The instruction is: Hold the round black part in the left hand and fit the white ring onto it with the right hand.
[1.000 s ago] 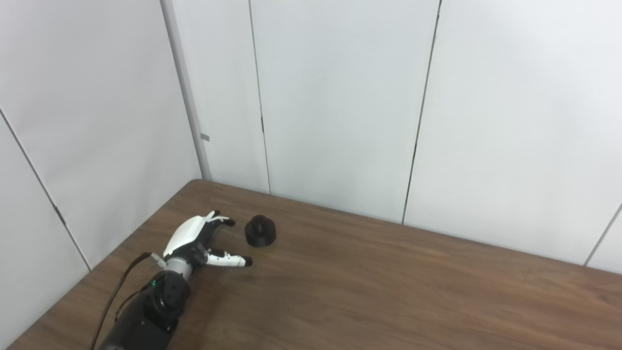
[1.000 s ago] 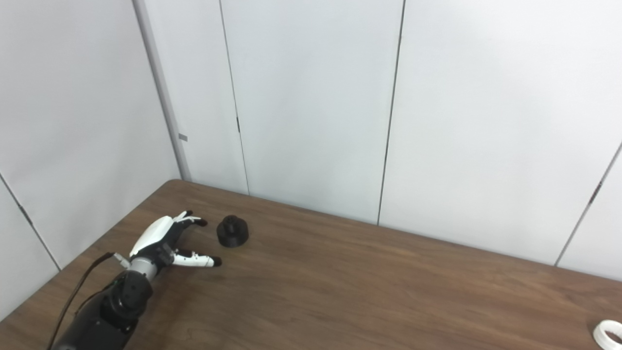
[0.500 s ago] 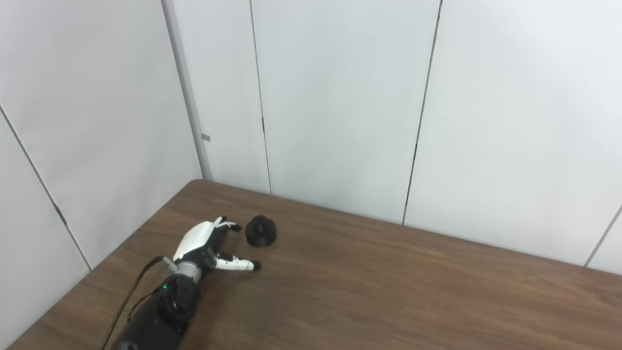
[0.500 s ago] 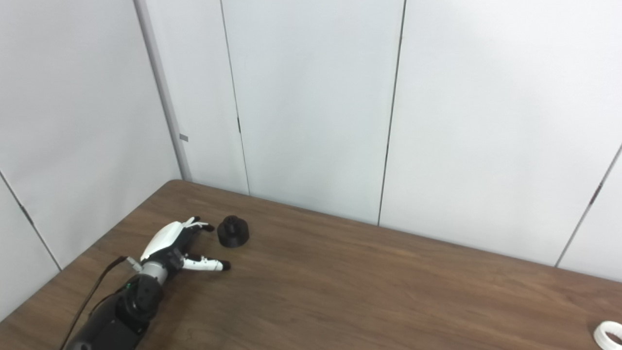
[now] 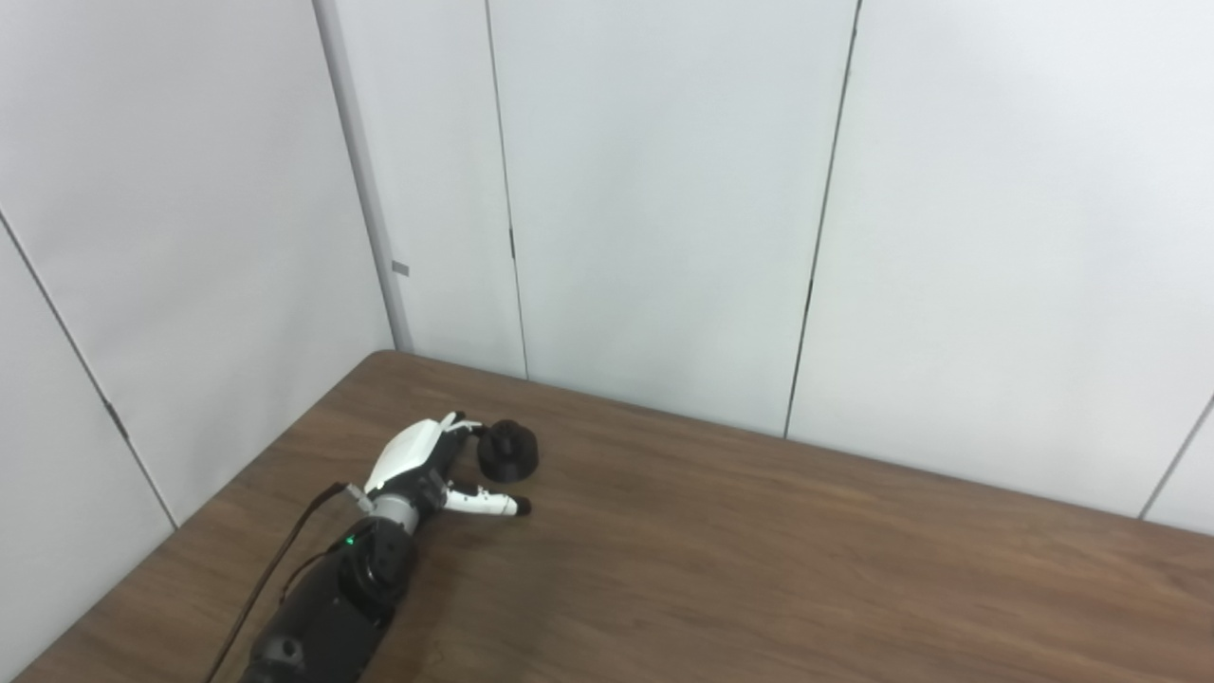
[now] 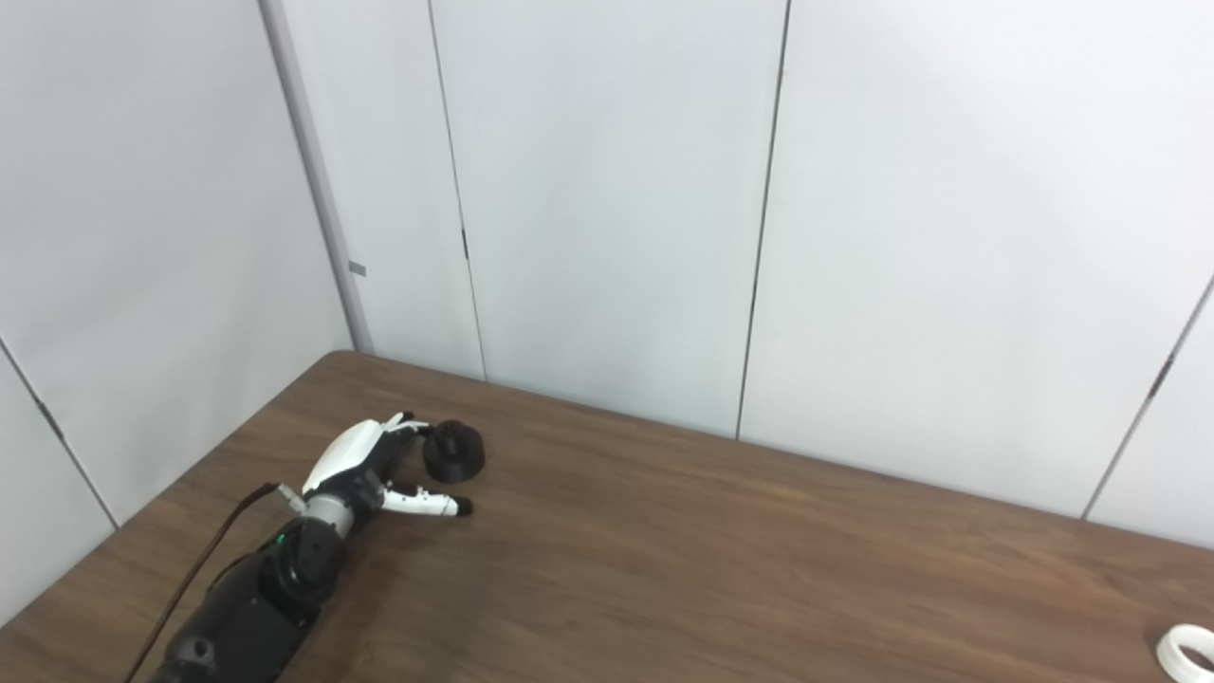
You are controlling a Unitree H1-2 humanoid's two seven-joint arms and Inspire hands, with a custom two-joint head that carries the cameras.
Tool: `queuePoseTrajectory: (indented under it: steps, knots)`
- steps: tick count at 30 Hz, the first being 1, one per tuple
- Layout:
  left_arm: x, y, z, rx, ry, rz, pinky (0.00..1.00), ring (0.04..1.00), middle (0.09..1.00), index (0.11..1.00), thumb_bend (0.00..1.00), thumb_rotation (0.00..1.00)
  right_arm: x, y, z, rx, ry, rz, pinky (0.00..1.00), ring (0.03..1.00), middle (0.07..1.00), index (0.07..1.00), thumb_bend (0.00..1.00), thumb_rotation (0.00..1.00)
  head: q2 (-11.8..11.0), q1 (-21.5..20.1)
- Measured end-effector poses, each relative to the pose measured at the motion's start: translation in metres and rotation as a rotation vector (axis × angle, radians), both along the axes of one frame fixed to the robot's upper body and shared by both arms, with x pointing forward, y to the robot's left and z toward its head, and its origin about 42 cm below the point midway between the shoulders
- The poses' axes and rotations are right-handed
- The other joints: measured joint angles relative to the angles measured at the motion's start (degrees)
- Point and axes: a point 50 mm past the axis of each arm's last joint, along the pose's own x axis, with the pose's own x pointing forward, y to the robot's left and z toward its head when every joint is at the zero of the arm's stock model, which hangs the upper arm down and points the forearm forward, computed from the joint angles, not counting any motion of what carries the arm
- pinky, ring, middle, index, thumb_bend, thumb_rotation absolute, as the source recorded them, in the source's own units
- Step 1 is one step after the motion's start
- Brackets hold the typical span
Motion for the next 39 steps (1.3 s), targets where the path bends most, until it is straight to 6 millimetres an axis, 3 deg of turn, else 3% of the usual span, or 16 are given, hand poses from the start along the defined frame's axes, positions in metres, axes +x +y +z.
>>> queuePoseTrajectory:
  steps: [7, 14, 18, 27, 28, 30, 39]
  knots:
    - [0.01, -0.01, 0.001, 0.008, -0.001, -0.016, 1.0, 1.0, 1.0, 0.8, 0.99, 0.24, -0.004, 0.0, 0.001, 0.011, 0.011, -0.005, 0.84, 0.947, 0.935, 0.852, 0.54, 0.86, -0.1, 0.2]
    - [0.014, -0.012, -0.002, 0.03, -0.023, -0.002, 1.0, 1.0, 1.0, 0.683, 0.81, 0.06, -0.004, -0.002, 0.001, 0.017, 0.016, -0.005, 0.86, 0.945, 0.935, 0.842, 0.54, 0.87, 0.0, 0.4]
    - [0.015, -0.014, -0.003, 0.039, -0.037, -0.01, 1.0, 1.0, 1.0, 0.651, 0.75, 0.01, -0.004, -0.002, 0.002, 0.013, 0.016, -0.003, 0.88, 0.951, 0.94, 0.85, 0.53, 0.87, 0.0, 0.5]
    - [0.013, -0.014, -0.005, 0.055, -0.052, -0.007, 1.0, 1.0, 1.0, 0.614, 0.71, 0.0, -0.004, -0.004, 0.002, 0.015, 0.016, 0.001, 0.92, 0.96, 0.937, 0.848, 0.52, 0.88, 0.0, 0.6]
    - [0.012, -0.014, -0.005, 0.06, -0.056, -0.008, 1.0, 1.0, 0.986, 0.555, 0.62, 0.02, -0.004, -0.005, 0.002, 0.015, 0.016, 0.0, 0.92, 0.959, 0.936, 0.846, 0.51, 0.88, 0.1, 0.6]
    - [0.01, -0.013, -0.007, 0.07, -0.072, -0.008, 1.0, 1.0, 0.962, 0.506, 0.53, 0.04, -0.004, -0.005, 0.002, 0.014, 0.016, 0.0, 0.92, 0.958, 0.936, 0.847, 0.5, 0.88, 0.2, 0.7]
    - [0.004, -0.011, -0.013, 0.086, -0.114, 0.001, 1.0, 1.0, 0.901, 0.487, 0.51, 0.04, -0.004, -0.006, 0.002, 0.013, 0.017, 0.0, 0.93, 0.967, 0.939, 0.847, 0.49, 0.89, 0.3, 0.7]
